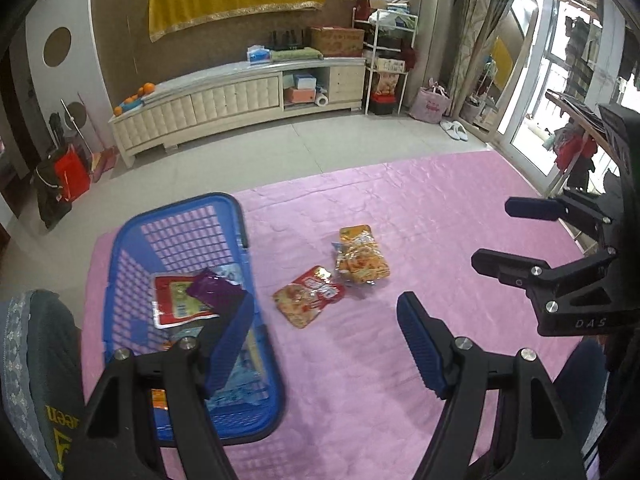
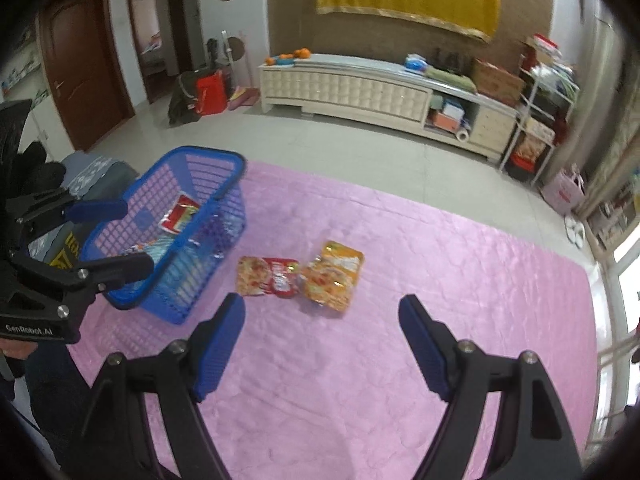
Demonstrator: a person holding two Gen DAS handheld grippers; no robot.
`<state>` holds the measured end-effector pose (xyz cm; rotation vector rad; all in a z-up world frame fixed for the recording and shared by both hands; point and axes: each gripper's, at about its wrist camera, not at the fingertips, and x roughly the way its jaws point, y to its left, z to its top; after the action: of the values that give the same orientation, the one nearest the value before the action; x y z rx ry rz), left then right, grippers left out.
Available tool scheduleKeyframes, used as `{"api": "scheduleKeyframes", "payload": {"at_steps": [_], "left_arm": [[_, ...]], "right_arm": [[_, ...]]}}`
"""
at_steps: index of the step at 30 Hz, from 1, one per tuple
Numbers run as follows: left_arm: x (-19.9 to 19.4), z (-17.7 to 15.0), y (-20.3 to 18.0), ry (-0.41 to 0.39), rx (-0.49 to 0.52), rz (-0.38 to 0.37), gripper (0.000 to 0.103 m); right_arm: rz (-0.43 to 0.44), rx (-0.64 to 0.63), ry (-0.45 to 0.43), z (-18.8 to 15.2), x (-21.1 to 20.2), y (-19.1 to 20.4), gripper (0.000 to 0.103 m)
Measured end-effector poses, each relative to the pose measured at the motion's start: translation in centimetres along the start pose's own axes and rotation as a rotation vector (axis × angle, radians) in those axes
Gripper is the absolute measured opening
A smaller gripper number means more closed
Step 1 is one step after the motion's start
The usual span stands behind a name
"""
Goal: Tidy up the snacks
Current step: 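Withdraw both tools from the basket toward the red and yellow pouches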
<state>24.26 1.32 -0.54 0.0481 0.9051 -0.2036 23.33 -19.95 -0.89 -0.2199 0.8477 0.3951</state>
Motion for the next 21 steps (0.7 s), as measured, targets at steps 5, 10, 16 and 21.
{"api": "scheduleKeyframes", "payload": {"at_steps": [5,10,16,21], "left_arm": [[2.9,1.1,-2.2,0.051,-0.013,0.002,0.072],[6.3,2.5,-4.2,0.115,-0.021,-0.001,0.072],[10.9,3.8,-5.8,0.197,-0.035,0.008,0.072],[15.1,4.4,-5.6,0.299,-0.073,0.008,0.072]], "right_arm": [[0.011,0.07,0.039,-1.2,2.0,-3.1,0.083],[0.022,0.113,0.078,-2.4,3.7,-6.0,0.083],[0.003,0.174,0.143,-2.9,6.2,-9.6,0.083],[0.024,0.252,0.21,-3.3,8.9,-12.1,0.083]]}}
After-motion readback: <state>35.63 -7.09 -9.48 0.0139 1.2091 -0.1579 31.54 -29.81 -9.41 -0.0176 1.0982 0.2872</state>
